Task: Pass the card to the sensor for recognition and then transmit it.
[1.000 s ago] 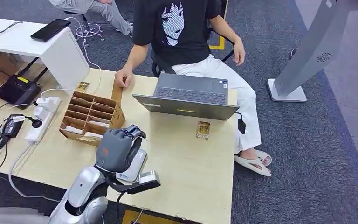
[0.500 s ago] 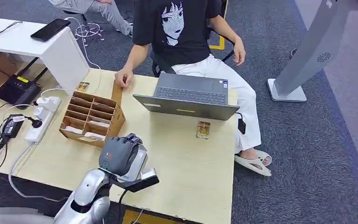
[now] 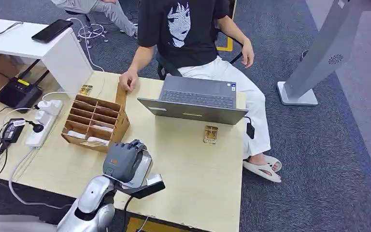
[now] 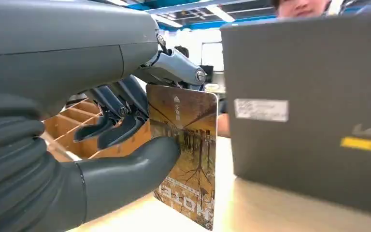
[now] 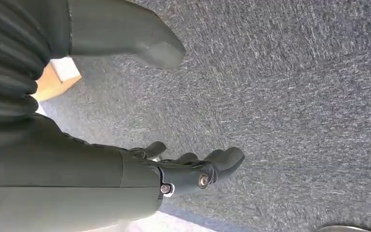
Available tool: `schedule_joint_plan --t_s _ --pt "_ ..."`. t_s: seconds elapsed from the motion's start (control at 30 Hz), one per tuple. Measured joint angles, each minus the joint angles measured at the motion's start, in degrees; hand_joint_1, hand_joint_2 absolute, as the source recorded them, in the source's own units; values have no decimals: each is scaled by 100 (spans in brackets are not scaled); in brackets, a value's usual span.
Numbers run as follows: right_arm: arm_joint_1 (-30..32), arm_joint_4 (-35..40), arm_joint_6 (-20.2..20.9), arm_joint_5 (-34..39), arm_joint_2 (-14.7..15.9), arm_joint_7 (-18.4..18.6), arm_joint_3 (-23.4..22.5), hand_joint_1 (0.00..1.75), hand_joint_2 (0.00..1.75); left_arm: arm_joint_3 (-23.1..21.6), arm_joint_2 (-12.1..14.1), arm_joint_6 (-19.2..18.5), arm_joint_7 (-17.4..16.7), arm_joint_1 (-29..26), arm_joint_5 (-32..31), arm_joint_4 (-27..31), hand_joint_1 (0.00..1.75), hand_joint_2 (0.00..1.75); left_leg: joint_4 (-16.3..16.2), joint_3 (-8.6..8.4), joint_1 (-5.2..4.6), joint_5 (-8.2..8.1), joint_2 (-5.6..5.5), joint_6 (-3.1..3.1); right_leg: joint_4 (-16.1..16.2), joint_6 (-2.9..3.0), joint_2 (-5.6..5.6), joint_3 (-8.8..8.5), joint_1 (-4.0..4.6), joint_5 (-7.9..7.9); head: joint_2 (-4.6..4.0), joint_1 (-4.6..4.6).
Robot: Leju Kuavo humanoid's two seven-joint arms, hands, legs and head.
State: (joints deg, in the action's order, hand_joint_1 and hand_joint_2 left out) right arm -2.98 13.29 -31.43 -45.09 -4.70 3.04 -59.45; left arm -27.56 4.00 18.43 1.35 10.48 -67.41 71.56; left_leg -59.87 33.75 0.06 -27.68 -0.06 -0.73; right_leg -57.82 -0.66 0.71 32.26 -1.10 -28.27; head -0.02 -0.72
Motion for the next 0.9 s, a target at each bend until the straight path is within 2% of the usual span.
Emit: schedule_joint_plan --t_s 0.2,0.27,0.33,0.5,0.9 --pt "-3 0 50 -114 0 2 0 0 175 240 -87 236 -90 53 -190 -566 175 175 0 0 0 0 0 0 0 0 0 0 0 0 0 -2" --pt "-4 0 79 -153 0 17 0 0 175 332 -107 256 -185 87 -292 -781 175 175 0 0 0 0 0 0 0 0 0 0 0 0 0 -2" --pt "-5 0 96 -181 0 37 0 0 175 428 -127 240 -427 119 -472 -1039 175 175 0 -1 0 0 0 0 0 0 0 -1 0 0 0 -2" --pt "-7 0 101 -238 0 54 -4 0 175 646 -142 417 -485 281 -594 -1516 175 175 1 -7 1 0 -7 0 0 0 -8 -12 0 -1 0 -2" --pt "-8 0 120 -284 0 59 -55 0 175 983 -186 406 -535 349 -664 -1849 175 175 6 -36 0 1 -9 1 0 0 -15 -45 0 0 0 -2"
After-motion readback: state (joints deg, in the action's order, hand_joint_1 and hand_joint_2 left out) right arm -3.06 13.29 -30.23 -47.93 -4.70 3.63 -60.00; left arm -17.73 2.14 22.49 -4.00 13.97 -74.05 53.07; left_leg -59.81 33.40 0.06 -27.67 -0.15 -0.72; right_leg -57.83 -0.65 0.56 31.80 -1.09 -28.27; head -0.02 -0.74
